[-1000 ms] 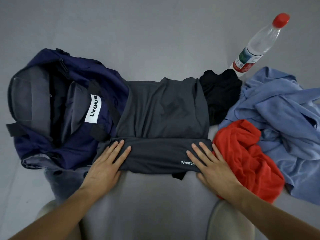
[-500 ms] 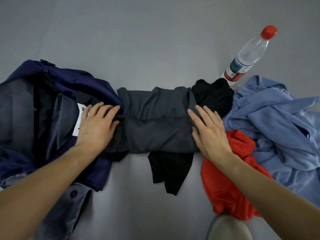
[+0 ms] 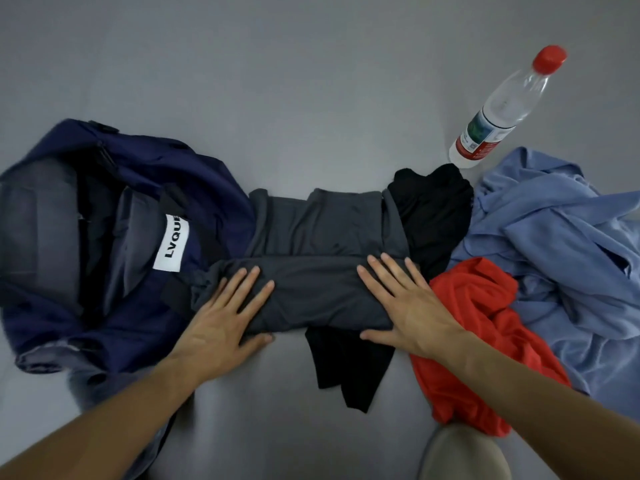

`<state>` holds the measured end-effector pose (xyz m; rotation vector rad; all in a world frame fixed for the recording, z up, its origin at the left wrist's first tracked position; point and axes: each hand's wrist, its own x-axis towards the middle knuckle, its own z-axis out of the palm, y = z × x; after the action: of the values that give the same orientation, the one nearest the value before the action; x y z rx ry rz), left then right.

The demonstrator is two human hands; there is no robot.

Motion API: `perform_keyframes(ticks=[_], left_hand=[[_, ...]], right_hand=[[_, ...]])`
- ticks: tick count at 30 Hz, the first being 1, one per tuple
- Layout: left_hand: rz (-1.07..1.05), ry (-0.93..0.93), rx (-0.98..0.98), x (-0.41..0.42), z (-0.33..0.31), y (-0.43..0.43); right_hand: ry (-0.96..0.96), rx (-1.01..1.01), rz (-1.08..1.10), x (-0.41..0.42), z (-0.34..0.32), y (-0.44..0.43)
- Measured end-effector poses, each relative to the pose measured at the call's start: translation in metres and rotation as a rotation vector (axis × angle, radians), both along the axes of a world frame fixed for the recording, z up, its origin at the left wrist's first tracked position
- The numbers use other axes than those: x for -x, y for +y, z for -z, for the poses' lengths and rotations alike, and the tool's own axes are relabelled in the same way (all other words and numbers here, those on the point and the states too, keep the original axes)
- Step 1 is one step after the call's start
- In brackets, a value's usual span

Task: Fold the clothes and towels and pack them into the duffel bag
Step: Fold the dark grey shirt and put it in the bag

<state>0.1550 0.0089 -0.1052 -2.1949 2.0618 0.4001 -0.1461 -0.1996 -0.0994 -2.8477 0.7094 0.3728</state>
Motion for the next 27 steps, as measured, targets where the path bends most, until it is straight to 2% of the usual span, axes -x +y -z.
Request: perform_keyframes(ticks=[6, 9, 12, 15, 19, 22, 24, 27], left_hand=[[-0.103, 0.026, -0.005, 0.024, -0.001, 0.036], [-0.107, 0.106, 0.141, 0.019, -0.014, 0.020], [-0.260, 0.261, 0.171, 0.002, -0.041, -0.019], [-0.309, 0.190, 0.132, -0.030, -0.054, -0.062], [-0.285, -0.032, 0.281, -0.055, -0.056, -0.122], [-0.237, -0.053, 0.472, -0.035, -0.048, -0.136], [-0.203, 0.037, 0.434, -0.006, -0.036, -0.130], [-0.239, 0.080, 0.107, 0.020, -0.002, -0.112]], right_hand=[[-0.098, 0.114, -0.013, 0.030, 0.005, 0.046], [-0.208, 0.131, -0.023, 0.035, 0.000, 0.038], [-0.372, -0.087, 0.139, 0.016, -0.023, 0.011], [-0.434, -0.201, 0.374, -0.012, -0.056, -0.023], [-0.403, -0.035, 0.501, -0.050, -0.052, -0.074], [-0.464, 0.196, 0.262, -0.065, -0.037, -0.084], [-0.300, 0.181, 0.066, -0.068, -0.025, -0.074], [0.061, 0.078, 0.010, -0.062, -0.005, -0.060]])
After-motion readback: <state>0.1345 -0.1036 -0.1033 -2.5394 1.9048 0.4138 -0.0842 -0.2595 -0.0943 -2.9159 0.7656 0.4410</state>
